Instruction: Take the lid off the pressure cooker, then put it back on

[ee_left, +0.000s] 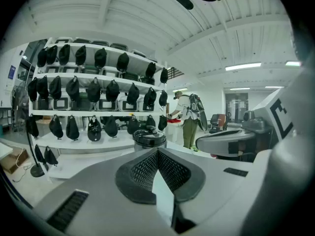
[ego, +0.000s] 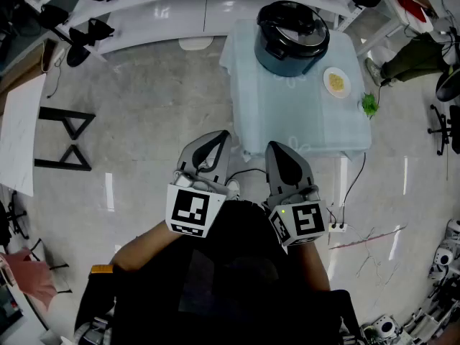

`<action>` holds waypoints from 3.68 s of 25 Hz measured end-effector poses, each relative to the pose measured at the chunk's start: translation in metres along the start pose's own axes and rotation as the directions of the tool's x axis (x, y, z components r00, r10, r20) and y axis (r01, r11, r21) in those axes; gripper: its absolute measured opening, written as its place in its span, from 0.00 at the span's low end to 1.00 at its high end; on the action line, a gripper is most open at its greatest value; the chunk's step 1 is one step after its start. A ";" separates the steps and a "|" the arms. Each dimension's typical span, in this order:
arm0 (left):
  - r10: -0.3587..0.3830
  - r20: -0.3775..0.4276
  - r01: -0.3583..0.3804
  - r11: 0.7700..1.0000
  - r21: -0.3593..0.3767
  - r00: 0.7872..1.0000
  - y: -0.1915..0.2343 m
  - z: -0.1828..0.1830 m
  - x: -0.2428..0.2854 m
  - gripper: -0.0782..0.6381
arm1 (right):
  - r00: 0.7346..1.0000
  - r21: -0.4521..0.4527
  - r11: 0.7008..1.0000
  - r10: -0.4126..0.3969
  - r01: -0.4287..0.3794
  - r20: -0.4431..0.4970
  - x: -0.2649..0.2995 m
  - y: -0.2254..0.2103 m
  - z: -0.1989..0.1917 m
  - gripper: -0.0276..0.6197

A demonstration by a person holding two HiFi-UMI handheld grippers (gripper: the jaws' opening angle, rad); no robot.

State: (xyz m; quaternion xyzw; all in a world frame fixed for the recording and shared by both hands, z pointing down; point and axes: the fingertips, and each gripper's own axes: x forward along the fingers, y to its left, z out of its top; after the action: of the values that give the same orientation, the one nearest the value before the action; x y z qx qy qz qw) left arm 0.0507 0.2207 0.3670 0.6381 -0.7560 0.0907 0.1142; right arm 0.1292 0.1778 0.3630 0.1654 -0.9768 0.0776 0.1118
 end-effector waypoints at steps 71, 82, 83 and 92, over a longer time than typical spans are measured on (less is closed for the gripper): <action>-0.308 -0.040 0.310 0.946 0.091 0.951 0.197 0.060 0.208 0.12 | 0.876 0.188 0.859 -0.483 0.477 -0.016 0.227 -0.124 0.053 0.07; -0.372 -0.085 0.379 0.922 0.080 0.924 0.189 0.089 0.312 0.12 | 0.823 0.131 0.814 -0.568 0.565 -0.018 0.261 -0.223 0.085 0.07; -0.377 -0.089 0.384 0.919 0.082 0.922 0.186 0.091 0.320 0.12 | 0.820 0.132 0.811 -0.572 0.570 -0.024 0.263 -0.231 0.085 0.07; -0.390 -0.158 0.410 0.903 0.128 0.907 0.177 0.102 0.376 0.12 | 0.805 0.096 0.801 -0.594 0.591 -0.008 0.284 -0.285 0.095 0.24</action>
State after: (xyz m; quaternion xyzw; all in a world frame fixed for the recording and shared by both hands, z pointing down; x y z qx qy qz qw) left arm -0.1900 -0.1332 0.3795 0.7795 -0.5902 0.1660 0.1280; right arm -0.0534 -0.1933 0.3736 0.4680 -0.8728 0.0826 0.1116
